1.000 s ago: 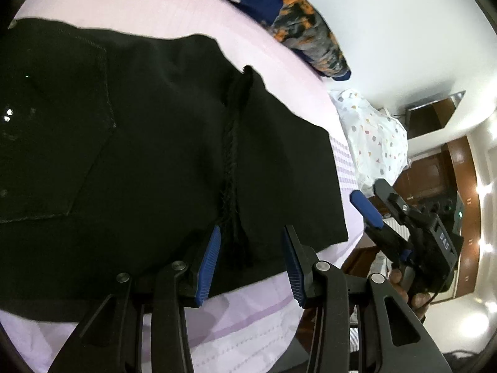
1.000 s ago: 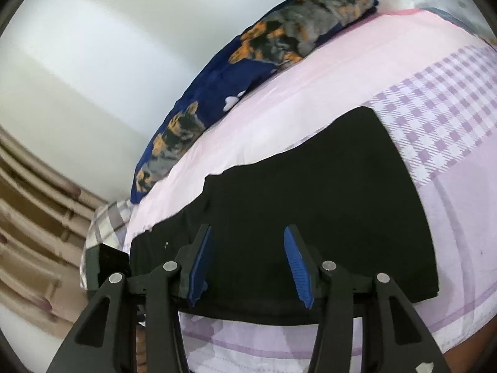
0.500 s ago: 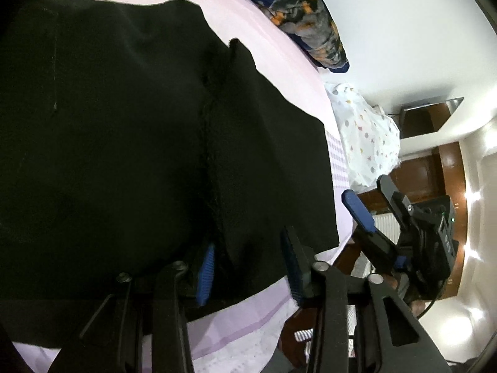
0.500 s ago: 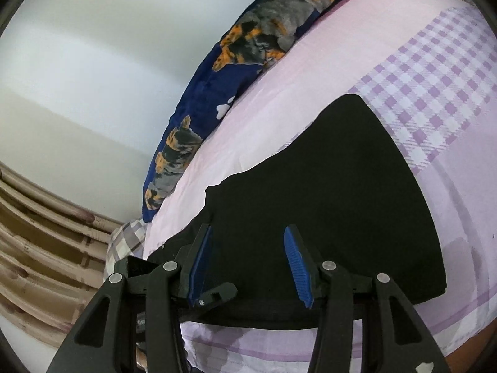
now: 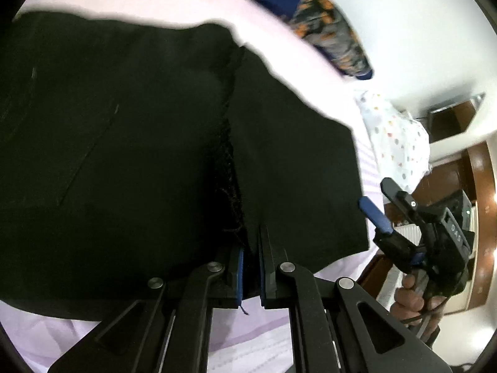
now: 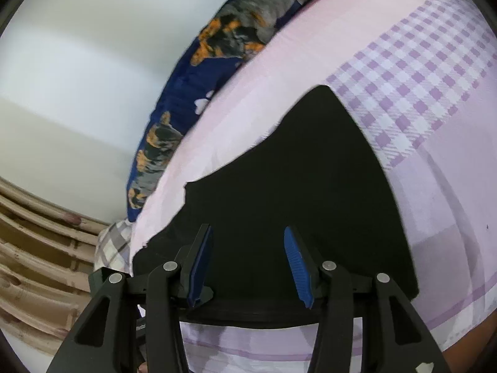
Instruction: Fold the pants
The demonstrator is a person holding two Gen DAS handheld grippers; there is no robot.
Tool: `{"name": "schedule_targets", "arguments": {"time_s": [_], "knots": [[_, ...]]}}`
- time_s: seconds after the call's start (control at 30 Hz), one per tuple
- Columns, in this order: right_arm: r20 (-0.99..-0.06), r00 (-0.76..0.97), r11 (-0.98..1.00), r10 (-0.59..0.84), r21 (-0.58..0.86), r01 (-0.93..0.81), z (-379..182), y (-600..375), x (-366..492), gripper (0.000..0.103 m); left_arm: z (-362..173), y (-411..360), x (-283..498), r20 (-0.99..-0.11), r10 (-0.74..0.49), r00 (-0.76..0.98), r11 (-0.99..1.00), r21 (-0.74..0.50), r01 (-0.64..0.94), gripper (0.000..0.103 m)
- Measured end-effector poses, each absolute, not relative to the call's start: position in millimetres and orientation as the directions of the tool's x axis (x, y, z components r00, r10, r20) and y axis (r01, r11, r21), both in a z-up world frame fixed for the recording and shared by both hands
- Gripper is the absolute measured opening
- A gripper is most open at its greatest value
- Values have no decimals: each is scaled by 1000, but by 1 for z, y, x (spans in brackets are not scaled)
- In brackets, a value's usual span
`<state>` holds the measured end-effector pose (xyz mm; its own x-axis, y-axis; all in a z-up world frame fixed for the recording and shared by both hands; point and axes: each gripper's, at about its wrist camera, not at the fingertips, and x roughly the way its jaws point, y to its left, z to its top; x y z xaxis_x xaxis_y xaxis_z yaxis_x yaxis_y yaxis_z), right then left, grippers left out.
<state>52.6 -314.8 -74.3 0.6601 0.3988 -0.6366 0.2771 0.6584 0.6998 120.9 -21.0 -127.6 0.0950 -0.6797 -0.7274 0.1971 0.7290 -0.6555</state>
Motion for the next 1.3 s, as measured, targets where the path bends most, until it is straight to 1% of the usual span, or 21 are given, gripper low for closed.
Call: {"name": "schedule_targets", "arguments": {"time_s": [0.2,0.33,0.47,0.57,0.63,0.67,0.7,0.77,0.87,1.03,1.2,1.3], "knots": [[-715,604,678,352,640,362,-89,-317,53,44,-119,-26,114,-761,-641,98,757,-607,241,7],[-757,561,721,334,589,365,-95,-311,57,44,-121,-27,111,-776,-623,102,769,-584,259,8],[-791,536,783,295,522,339,-94,-301,60,44,-122,-25,112,-771,-630,97,766,-595,245,11],[-786,539,776,302,531,339,-95,-304,59,44,-121,-20,115,-759,-644,94,758,-617,212,18],[-785,540,776,302,532,340,-96,-304,59,44,-116,-14,114,-769,-626,127,775,-597,207,25],[-787,540,778,300,529,338,-96,-304,59,44,-112,-12,113,-772,-618,148,782,-585,214,32],[-789,539,784,295,522,336,-96,-303,59,44,-107,-8,111,-773,-609,175,790,-570,226,37],[-793,538,791,287,513,333,-95,-302,59,45,-96,4,105,-774,-588,234,806,-537,250,41],[-795,538,798,278,503,331,-94,-299,59,46,-84,33,95,-759,-577,301,816,-521,252,42],[-799,536,806,272,493,326,-92,-293,60,51,-81,102,77,-723,-568,394,814,-565,136,43],[-810,527,823,259,471,319,-91,-282,60,57,-88,170,62,-671,-569,476,762,-647,-1,43],[-812,521,829,264,467,307,-90,-273,61,57,-97,204,58,-649,-559,517,718,-691,-90,43]]}}
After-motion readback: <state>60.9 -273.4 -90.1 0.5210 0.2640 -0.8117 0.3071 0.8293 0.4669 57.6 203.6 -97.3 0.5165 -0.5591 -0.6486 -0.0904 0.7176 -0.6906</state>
